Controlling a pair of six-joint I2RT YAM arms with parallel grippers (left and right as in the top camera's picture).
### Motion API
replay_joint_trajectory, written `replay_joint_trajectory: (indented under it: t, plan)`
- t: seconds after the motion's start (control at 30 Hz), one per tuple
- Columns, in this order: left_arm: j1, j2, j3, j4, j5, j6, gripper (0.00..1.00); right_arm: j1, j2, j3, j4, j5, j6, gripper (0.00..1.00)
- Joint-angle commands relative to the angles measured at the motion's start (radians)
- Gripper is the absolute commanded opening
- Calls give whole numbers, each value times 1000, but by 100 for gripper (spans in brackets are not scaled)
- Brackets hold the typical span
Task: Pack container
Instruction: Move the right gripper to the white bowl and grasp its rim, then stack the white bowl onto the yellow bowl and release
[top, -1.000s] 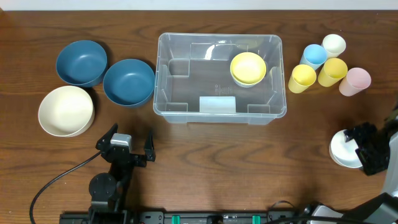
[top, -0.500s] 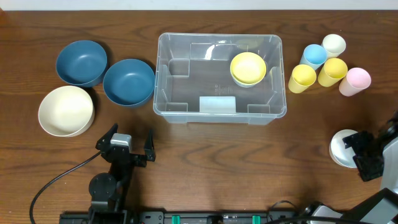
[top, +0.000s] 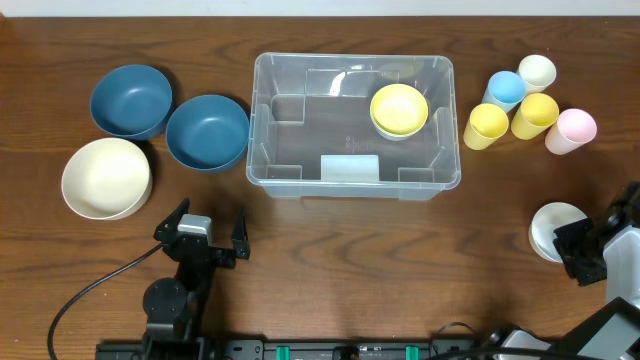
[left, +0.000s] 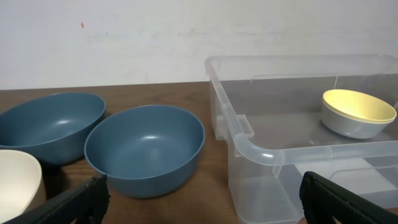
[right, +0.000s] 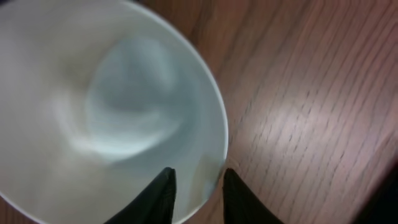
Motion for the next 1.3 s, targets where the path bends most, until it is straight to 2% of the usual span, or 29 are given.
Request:
replay_joint_trajectory:
  t: [0.0,0.27,0.33,0.4,0.67,0.87,0.97,1.1,1.27]
  plan:
    - [4,-5,-18,-34,14,17,98,-10,-10,-25,14,43,-1,27]
    - [4,-5,-18,-34,14,17,98,-10,-10,-94,88,43,0,27]
    - [4,-5,-18,-34,14,17,98,-10,-10,-101,103,43,0,18]
    - [4,-5,-18,-34,14,17,98,-10,-10,-100,110,43,-1,1]
    - [4,-5,-18,-34,14,17,98,-9,-16,-48,92,-38,-4,1]
    - [4,-5,-18,-34,14,17,98,26,-92,148,-25,-197,-40,1]
    - [4,-5,-18,-34,14,17,98,79,-138,301,-82,-280,-115,1]
    - [4,-5,-18,-34,14,17,98,214,-166,525,-142,-365,-205,1]
    - [4,-5,-18,-34,14,17,98,464,-156,709,-127,-272,-221,2]
